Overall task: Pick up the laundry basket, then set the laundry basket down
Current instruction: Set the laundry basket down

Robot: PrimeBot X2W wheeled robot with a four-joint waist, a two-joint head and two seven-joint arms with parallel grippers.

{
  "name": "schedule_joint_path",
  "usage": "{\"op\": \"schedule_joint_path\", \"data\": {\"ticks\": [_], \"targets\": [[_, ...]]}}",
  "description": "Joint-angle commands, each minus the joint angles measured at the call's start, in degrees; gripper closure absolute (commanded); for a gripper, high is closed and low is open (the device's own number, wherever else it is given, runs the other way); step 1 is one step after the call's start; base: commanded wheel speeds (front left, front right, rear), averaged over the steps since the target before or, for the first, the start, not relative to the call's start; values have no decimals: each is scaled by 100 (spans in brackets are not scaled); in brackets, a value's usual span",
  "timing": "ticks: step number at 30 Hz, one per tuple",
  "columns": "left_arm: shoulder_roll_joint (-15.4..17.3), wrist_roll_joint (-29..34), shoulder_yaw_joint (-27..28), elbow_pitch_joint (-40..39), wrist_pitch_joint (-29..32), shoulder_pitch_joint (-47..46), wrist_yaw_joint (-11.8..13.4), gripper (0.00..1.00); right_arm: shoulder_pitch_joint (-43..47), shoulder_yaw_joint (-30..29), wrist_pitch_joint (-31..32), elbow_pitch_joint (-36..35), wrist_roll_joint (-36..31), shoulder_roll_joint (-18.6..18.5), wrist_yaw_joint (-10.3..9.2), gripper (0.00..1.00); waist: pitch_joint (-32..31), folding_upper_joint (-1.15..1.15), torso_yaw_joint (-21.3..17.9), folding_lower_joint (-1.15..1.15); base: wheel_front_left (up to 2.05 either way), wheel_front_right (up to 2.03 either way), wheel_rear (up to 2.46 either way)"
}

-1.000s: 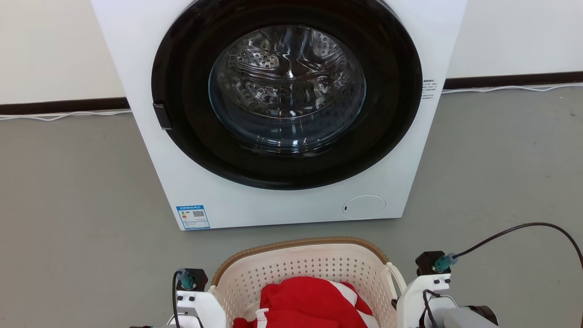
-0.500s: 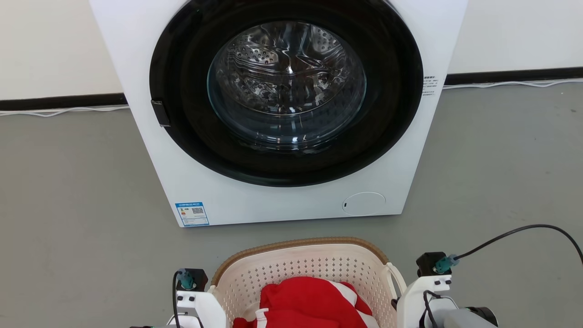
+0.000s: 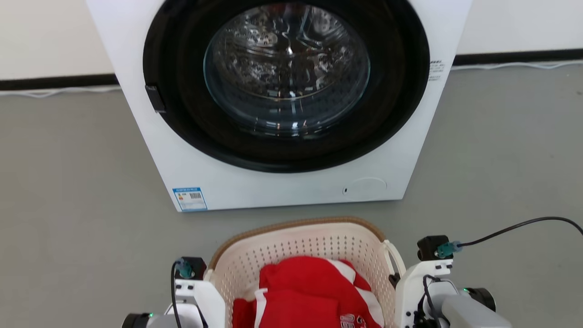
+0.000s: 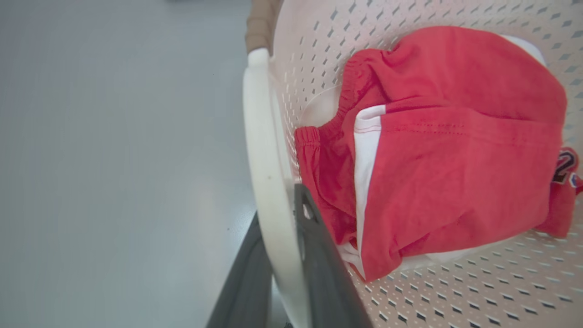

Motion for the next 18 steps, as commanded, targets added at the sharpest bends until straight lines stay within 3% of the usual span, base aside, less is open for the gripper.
{"op": "schedule_joint_path", "data": {"ticks": [1,18], "targets": [[121,-20,75,-73,-109,-318,29,100,-249,88,-193,-104,24,39,41,100,115,0,15,0,0,0,0],[261,165,-68,-176,-913,-1491,277,100,-1028,327,-1288,-338,-13,-55,41,100,1988,0,105,0,0,0,0]]}}
